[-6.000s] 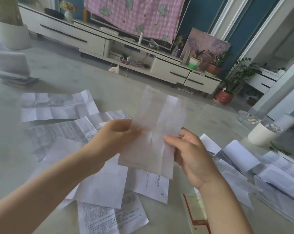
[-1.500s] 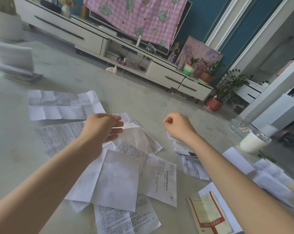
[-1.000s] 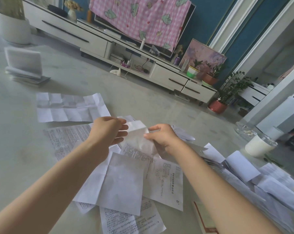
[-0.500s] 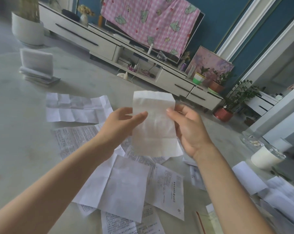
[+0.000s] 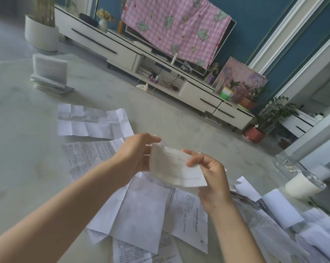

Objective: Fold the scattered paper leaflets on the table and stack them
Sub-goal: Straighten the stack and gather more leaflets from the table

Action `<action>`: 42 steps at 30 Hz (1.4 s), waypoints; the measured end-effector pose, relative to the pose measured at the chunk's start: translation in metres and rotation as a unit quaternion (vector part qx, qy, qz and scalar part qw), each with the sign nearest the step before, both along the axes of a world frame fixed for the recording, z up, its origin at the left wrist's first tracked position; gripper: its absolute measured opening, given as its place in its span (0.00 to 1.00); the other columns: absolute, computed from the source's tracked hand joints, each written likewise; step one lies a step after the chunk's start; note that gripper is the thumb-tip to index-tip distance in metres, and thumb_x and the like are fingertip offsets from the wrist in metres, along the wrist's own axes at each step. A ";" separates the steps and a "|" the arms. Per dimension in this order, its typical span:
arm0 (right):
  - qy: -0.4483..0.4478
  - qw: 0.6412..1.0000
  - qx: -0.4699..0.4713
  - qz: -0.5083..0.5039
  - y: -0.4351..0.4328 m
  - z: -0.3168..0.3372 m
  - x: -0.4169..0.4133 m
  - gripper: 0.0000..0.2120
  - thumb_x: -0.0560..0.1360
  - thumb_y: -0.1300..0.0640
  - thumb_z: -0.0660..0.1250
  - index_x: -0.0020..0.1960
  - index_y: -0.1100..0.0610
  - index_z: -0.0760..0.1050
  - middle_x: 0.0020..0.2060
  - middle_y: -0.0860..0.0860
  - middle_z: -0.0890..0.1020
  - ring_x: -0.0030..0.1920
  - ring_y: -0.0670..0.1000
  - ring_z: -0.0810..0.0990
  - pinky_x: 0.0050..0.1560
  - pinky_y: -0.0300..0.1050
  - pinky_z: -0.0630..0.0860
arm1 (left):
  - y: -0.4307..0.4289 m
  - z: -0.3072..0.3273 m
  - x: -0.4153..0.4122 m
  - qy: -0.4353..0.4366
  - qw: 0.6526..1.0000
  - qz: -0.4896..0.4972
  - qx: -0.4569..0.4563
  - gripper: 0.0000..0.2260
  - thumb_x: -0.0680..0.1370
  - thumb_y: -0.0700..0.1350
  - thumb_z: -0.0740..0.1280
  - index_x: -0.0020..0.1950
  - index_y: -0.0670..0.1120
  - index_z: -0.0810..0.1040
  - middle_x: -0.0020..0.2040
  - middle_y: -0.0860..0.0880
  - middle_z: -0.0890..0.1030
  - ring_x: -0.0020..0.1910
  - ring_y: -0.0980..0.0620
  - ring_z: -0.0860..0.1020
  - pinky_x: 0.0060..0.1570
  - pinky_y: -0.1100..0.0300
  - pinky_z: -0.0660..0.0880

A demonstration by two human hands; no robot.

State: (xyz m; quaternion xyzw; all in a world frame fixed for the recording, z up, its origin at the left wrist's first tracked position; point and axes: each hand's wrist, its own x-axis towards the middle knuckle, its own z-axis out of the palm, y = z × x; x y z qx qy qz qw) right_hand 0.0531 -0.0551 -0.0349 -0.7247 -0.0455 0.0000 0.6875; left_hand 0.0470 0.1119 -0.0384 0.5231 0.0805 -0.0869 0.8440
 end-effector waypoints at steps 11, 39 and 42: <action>-0.002 1.000 0.025 -0.002 -0.013 -0.010 -0.013 0.15 0.78 0.48 0.55 0.57 0.52 0.75 0.47 0.53 0.84 0.43 0.49 0.82 0.41 0.44 0.77 | -0.004 -0.016 0.001 -0.055 0.992 -0.085 0.080 0.05 0.74 0.36 0.68 0.47 0.44 0.82 0.42 0.48 0.85 0.38 0.54 0.83 0.38 0.64 0.80; 0.055 0.997 -0.025 0.057 -0.028 -0.007 -0.018 0.17 0.78 0.67 0.49 0.51 0.60 0.77 0.37 0.55 0.82 0.31 0.54 0.79 0.31 0.42 0.75 | -0.023 -0.025 -0.005 -0.005 0.990 0.028 0.138 0.06 0.74 0.33 0.67 0.41 0.42 0.78 0.36 0.46 0.82 0.31 0.52 0.80 0.31 0.64 0.79; 0.060 0.997 -0.039 0.029 -0.027 -0.008 -0.020 0.08 0.79 0.61 0.58 0.54 0.59 0.74 0.40 0.55 0.81 0.31 0.52 0.79 0.31 0.41 0.75 | -0.025 -0.023 -0.006 -0.026 0.989 0.036 0.139 0.05 0.74 0.33 0.67 0.41 0.42 0.78 0.35 0.46 0.82 0.28 0.55 0.80 0.32 0.63 0.80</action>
